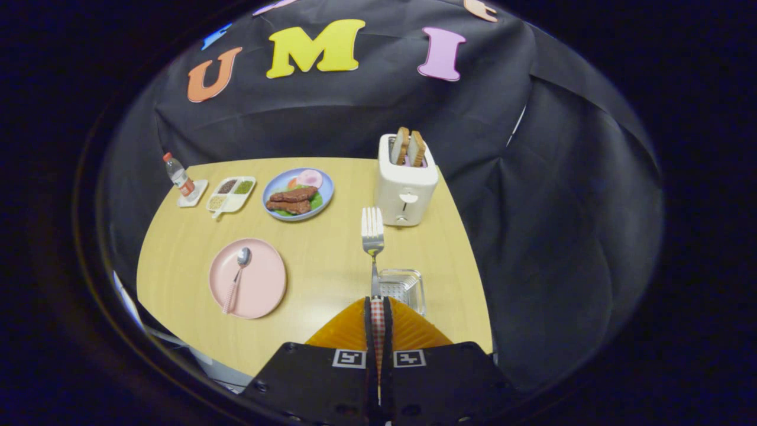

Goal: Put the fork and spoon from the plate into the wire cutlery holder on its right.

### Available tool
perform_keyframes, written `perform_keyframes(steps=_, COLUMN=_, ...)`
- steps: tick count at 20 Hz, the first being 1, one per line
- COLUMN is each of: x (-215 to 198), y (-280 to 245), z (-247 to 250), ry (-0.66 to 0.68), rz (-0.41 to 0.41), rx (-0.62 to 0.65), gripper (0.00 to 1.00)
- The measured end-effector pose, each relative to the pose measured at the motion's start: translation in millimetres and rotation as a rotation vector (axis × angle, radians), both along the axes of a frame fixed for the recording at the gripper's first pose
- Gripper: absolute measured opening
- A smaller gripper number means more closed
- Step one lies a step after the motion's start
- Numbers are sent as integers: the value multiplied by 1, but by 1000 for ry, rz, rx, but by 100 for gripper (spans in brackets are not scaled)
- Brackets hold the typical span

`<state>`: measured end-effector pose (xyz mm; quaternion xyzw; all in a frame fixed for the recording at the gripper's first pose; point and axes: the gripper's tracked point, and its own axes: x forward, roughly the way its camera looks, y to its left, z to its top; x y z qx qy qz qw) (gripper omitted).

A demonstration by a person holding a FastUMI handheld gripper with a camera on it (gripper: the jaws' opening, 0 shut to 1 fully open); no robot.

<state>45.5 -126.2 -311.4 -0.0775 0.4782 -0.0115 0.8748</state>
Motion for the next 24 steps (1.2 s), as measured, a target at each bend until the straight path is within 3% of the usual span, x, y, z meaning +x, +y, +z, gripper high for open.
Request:
perform_keyframes(steps=3, x=-6, y=-16, z=-8, ry=84, rz=-6, rx=55, gripper=2)
perform_keyframes(steps=11, x=-13, y=-45, z=-49, ry=335, rz=42, rx=16, gripper=2)
perform_keyframes(steps=18, x=-9, y=-60, z=-82, ry=586, rz=-37, rx=54, gripper=2)
perform_keyframes(steps=24, x=-1, y=-51, z=-105, ry=767, rz=-13, rx=57, gripper=2)
